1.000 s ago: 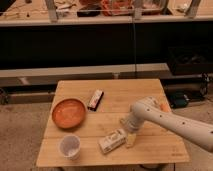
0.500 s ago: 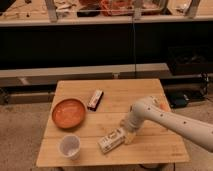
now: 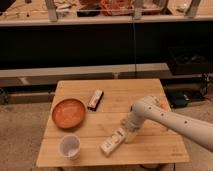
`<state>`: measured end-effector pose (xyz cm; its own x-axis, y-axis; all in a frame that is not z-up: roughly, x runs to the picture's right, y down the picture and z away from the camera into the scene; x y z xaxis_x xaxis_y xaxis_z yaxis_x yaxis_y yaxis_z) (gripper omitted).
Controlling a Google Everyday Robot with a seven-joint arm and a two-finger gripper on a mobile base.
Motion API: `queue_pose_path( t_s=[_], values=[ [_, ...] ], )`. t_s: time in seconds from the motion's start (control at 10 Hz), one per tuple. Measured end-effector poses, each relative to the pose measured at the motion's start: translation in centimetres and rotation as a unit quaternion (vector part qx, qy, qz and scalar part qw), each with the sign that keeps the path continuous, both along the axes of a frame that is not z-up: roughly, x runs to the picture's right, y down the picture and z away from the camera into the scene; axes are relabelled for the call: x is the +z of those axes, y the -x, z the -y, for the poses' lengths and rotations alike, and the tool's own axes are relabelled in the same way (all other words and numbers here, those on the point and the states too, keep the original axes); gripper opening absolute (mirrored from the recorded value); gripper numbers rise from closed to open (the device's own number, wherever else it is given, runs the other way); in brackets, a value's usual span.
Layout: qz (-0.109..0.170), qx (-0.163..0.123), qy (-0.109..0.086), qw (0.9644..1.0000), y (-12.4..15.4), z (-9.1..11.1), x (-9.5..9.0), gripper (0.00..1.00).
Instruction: Place the bottle in the ceramic bowl
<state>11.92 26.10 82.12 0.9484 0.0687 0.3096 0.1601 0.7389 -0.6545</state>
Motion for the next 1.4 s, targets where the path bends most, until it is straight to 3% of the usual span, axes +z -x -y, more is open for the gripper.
queue_pose_path(
  t_s=[0.3, 0.4, 0.6, 0.8, 1.1, 1.4],
  values=[
    [0.016, -0.038, -0.011, 0.9991, 3.8, 1.0, -2.8, 0.8],
    [0.028, -0.058, -0.012, 0.9979, 6.2, 1.2, -4.0, 0.8],
    [0.048, -0.1, -0.015, 0.9937, 10.0, 1.7, -5.6, 0.8],
    [0.058, -0.145, -0.007, 0.9878, 11.7, 1.4, -5.9, 0.8],
    [0.057, -0.173, 0.005, 0.9832, 11.4, 0.6, -6.1, 0.8],
    [0.04, -0.181, 0.002, 0.9826, 9.8, -0.5, -7.8, 0.8]
  ],
)
